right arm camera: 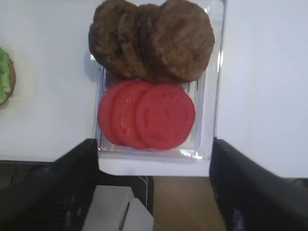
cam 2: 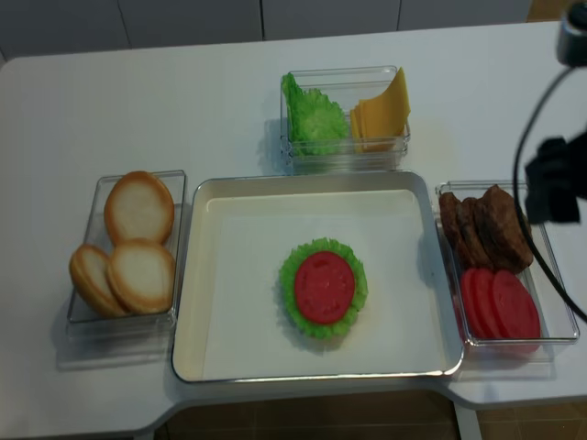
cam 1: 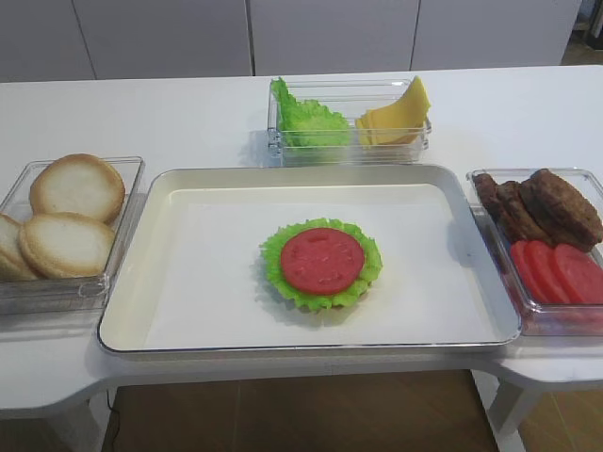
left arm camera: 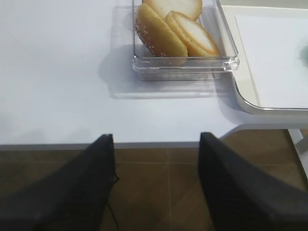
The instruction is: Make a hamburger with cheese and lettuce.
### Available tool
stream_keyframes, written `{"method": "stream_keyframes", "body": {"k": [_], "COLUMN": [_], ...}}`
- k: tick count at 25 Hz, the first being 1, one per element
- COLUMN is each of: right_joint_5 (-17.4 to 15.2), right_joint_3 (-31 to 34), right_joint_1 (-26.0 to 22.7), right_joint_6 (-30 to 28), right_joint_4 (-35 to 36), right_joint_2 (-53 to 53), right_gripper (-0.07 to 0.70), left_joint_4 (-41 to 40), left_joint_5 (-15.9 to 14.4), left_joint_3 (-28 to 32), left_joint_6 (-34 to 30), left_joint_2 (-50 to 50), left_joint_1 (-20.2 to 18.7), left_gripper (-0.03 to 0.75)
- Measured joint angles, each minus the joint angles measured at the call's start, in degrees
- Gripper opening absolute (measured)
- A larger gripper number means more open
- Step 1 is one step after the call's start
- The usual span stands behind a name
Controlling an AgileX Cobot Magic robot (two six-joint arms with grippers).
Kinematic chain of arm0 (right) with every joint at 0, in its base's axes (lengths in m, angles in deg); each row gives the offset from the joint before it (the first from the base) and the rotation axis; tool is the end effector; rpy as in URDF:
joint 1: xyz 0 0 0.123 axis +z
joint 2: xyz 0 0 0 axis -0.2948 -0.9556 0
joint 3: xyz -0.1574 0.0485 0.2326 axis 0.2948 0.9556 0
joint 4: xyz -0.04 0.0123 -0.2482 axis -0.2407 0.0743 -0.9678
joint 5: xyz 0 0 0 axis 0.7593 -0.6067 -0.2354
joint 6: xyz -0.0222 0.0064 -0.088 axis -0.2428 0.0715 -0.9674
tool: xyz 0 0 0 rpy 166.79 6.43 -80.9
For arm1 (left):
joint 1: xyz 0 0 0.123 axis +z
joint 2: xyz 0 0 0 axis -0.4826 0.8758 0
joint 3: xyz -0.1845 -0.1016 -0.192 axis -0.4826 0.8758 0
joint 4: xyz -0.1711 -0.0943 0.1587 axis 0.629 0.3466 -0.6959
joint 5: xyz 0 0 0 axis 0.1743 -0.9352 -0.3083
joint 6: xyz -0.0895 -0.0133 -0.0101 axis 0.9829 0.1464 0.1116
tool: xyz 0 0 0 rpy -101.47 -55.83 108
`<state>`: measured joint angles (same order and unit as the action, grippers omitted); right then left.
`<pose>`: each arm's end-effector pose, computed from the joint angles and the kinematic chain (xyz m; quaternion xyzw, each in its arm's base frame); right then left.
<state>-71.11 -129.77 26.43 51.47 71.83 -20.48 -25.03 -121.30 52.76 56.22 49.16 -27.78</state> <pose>0.2077 0.0380 0.3575 -0.0453 0.9779 0.0459 0.1987 -0.0115 -0.0007 0.2648 -0.0426 0.8801 -0.0175 0.4725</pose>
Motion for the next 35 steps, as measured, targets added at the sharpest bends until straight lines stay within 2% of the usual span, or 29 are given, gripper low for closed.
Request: {"method": "stream_keyframes", "body": {"k": [10, 19, 25, 35], "right_joint_5": [-0.4, -1.2, -1.6, -2.2], "right_joint_3": [14.8, 24.8, 25.5, 25.5], "right_joint_1": [-0.1, -0.1, -0.1, -0.1], "right_joint_6": [2.6, 2.5, 0.4, -4.1], "right_joint_4": [1.3, 2.2, 2.2, 2.3], "right_joint_2": [21.5, 41.5, 52.2, 63.2], "right_gripper": [0.533, 0.496, 0.493, 0.491], "left_joint_4": [0.0, 0.0, 0.0, 0.0], "left_joint_5": [0.0, 0.0, 0.0, 0.0], "left_joint_3": [0.0, 0.0, 0.0, 0.0], "left_joint_6": [0.0, 0.0, 0.0, 0.0], "left_joint_2": [0.0, 0.0, 0.0, 0.0], "left_joint_1": [0.0, 0.0, 0.0, 0.0], "left_gripper": [0.415, 0.415, 0.415, 0.415]}}
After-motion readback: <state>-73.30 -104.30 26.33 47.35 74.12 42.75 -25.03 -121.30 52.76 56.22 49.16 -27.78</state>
